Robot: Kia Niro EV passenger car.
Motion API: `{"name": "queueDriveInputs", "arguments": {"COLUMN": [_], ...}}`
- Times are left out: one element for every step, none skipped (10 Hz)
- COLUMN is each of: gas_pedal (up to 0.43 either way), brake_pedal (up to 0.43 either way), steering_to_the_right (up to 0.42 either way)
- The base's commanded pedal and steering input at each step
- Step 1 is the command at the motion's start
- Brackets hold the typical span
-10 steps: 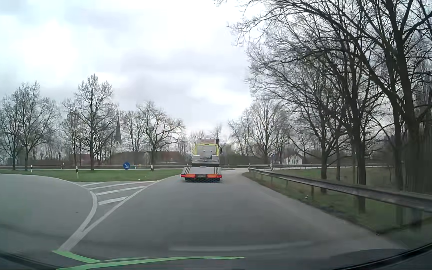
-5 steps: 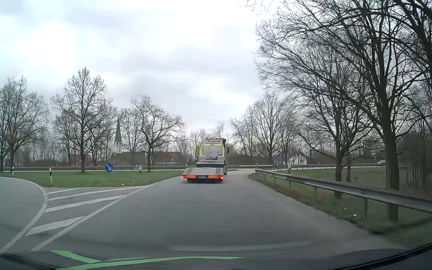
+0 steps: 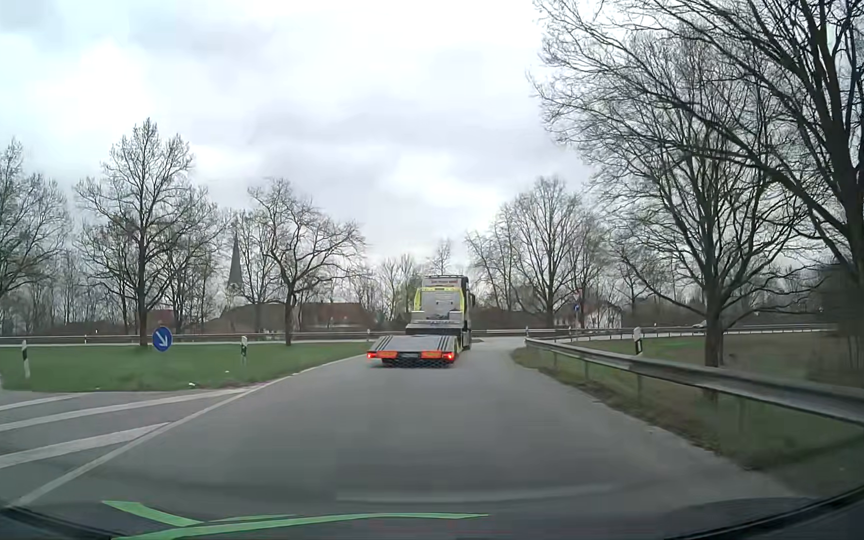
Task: Follow the waypoints while adhering to traffic rules and regulations
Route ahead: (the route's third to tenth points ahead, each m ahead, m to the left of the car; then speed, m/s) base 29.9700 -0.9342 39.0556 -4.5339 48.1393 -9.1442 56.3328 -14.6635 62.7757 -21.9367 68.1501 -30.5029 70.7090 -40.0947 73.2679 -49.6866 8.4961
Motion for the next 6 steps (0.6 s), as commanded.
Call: {"name": "queueDriveInputs", "arguments": {"gas_pedal": [0.020,0.020,0.020,0.020,0.020,0.020], "brake_pedal": [0.000,0.000,0.000,0.000,0.000,0.000], "steering_to_the_right": [-0.005,-0.005,-0.005,-0.005,-0.005,-0.004]}}
